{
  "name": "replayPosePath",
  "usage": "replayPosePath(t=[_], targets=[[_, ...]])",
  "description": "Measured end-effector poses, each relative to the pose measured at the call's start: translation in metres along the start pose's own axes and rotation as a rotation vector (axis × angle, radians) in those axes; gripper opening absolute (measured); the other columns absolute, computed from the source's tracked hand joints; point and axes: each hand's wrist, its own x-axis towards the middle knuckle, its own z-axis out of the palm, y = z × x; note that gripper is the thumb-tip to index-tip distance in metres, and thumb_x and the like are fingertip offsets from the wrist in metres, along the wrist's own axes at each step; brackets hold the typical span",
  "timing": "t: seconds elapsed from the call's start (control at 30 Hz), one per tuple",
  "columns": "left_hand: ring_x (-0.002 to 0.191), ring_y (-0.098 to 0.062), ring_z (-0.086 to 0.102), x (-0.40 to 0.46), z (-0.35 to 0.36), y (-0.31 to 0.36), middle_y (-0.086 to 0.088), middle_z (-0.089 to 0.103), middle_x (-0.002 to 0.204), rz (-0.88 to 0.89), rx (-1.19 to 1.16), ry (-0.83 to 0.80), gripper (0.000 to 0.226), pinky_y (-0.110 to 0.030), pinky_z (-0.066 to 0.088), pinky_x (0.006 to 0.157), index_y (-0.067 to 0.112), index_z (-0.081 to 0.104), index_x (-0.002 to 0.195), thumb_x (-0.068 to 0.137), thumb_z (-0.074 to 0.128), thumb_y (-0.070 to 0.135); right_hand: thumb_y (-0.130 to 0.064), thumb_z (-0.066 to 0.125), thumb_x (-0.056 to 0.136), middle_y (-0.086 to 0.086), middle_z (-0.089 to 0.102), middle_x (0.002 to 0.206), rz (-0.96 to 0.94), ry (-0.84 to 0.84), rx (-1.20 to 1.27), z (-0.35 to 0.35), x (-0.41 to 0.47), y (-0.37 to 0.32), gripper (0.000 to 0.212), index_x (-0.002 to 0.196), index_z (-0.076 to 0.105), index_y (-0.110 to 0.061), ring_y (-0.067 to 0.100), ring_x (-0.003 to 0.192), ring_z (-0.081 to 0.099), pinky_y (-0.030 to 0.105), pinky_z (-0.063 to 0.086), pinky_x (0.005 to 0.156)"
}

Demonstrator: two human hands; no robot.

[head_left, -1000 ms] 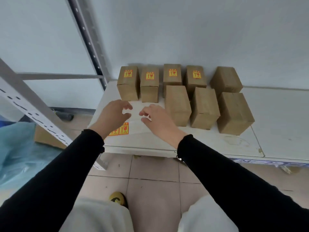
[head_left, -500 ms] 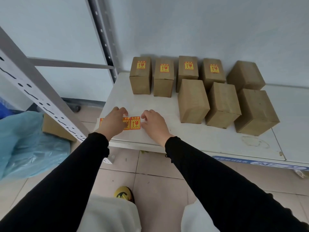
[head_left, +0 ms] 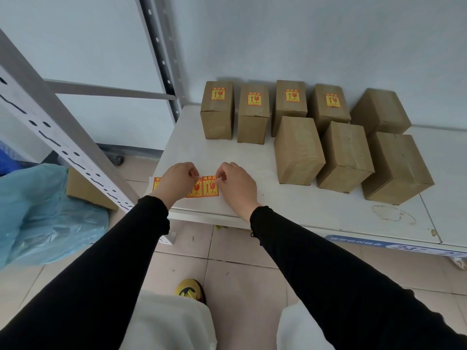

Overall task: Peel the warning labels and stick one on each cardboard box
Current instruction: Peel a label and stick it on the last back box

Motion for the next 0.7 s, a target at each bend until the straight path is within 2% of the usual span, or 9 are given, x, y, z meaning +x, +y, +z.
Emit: replayPosePath(t=[0.1, 0.3, 0.5, 0.6, 0.7], targets=[[0.08, -0.017, 0.061, -0.001, 0.0, 0.001, 0.0, 0.063, 0.096, -0.001, -0.023, -0.008, 0.011, -0.02, 0.041, 0.053, 0.019, 0.062, 0.101, 0.099, 0.052, 0.021, -0.027, 0.06, 0.096, -0.008, 0.058, 0.093, 0.01, 0.013, -0.011, -0.001, 0.0, -0.002, 0.003, 0.094, 0.061, -0.025, 0.01, 0.082, 0.055, 0.021, 0.034, 0.056], [0.081, -0.017, 0.062, -0.001, 0.002, 0.003, -0.001, 0.065, 0.096, -0.01, -0.055, -0.007, 0.013, -0.021, 0.042, 0.055, 0.019, 0.063, 0.102, 0.1, 0.051, 0.022, -0.027, 0.054, 0.1, -0.006, 0.055, 0.093, -0.052, 0.025, -0.105, -0.001, 0.0, -0.003, 0.01, 0.091, 0.052, -0.024, 0.01, 0.079, 0.053, 0.022, 0.034, 0.056], [0.079, -0.016, 0.06, -0.001, 0.003, 0.005, 0.0, 0.063, 0.092, -0.018, -0.053, 0.03, 0.015, -0.021, 0.04, 0.054, 0.017, 0.065, 0.101, 0.099, 0.05, 0.018, -0.021, 0.05, 0.101, -0.004, 0.052, 0.095, -0.124, -0.033, -0.087, -0.005, -0.001, 0.004, 0.012, 0.09, 0.046, -0.021, 0.012, 0.079, 0.049, 0.022, 0.032, 0.057], [0.079, -0.016, 0.058, -0.001, 0.003, 0.005, 0.001, 0.061, 0.092, -0.022, -0.049, 0.06, 0.015, -0.023, 0.041, 0.056, 0.017, 0.065, 0.1, 0.098, 0.051, 0.017, -0.021, 0.049, 0.102, -0.004, 0.052, 0.094, -0.133, -0.065, -0.02, -0.009, -0.002, 0.008, 0.012, 0.091, 0.045, -0.02, 0.012, 0.078, 0.049, 0.021, 0.031, 0.056], [0.084, -0.019, 0.058, -0.001, 0.004, 0.003, -0.001, 0.058, 0.097, -0.011, -0.047, 0.077, 0.014, -0.026, 0.041, 0.066, 0.017, 0.067, 0.099, 0.097, 0.053, 0.016, -0.023, 0.045, 0.105, -0.003, 0.056, 0.088, -0.033, -0.075, 0.176, -0.013, -0.001, 0.009, 0.015, 0.091, 0.045, -0.019, 0.013, 0.075, 0.055, 0.029, 0.041, 0.057]])
